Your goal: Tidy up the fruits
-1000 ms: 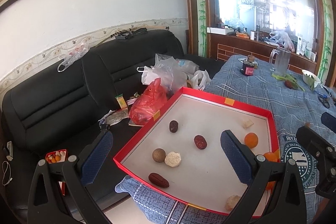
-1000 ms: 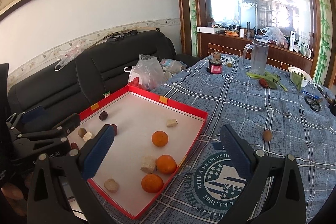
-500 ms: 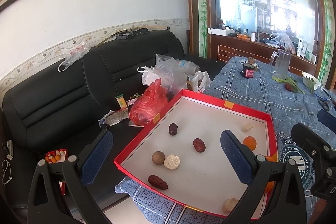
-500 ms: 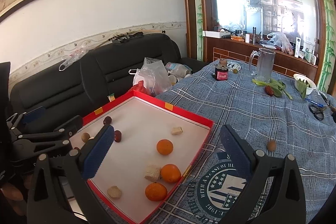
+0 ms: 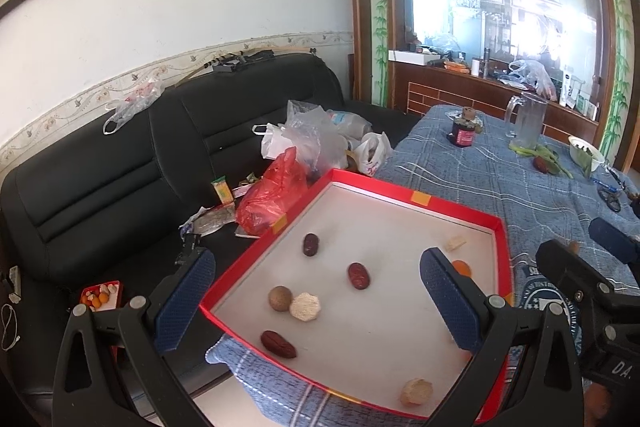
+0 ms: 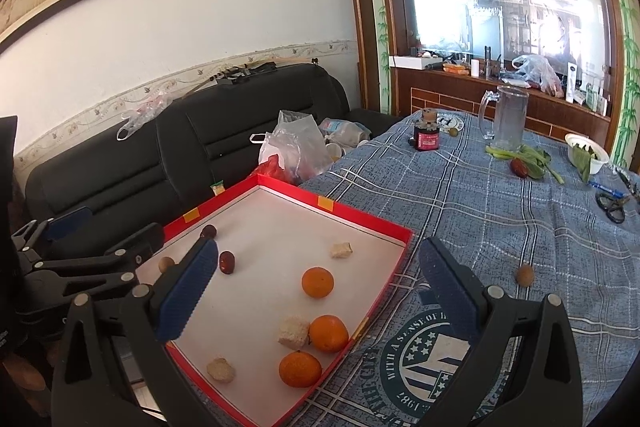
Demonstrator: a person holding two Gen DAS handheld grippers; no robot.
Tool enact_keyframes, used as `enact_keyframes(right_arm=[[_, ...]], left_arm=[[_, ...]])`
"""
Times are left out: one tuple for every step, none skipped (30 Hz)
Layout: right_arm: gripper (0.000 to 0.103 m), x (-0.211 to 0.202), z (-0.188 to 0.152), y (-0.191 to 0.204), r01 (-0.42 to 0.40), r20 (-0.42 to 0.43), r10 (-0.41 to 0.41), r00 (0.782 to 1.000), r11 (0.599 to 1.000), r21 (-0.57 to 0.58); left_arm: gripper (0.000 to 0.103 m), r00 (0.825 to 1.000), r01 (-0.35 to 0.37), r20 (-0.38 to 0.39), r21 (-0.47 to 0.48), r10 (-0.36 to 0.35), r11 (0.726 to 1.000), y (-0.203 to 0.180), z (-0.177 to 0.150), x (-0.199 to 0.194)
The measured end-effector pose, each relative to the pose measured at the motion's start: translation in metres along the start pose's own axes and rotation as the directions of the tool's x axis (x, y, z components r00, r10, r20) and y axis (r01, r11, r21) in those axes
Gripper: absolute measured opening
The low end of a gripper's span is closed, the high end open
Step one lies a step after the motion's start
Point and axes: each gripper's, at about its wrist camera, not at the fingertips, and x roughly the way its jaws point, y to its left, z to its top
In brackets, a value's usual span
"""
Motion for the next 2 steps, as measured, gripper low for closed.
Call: enact_keyframes(right_arm=[[0.101, 0.0, -0.0006, -0.0029, -0.002, -0.002, 0.002, 1.0, 1.0, 0.007], [0.101, -0.0002, -0.0013, -0.0075, -0.002, -0.004, 0.002, 1.0, 1.0, 0.017]], left_arm=[[0.102, 1.0, 0.003, 0.0, 0.006, -0.003, 1.0, -0.0042, 0.0009, -0.0003], [0.102, 1.0, 0.012, -0.001, 0.017, -0.012, 1.0, -0.012, 0.0014, -0.0011]])
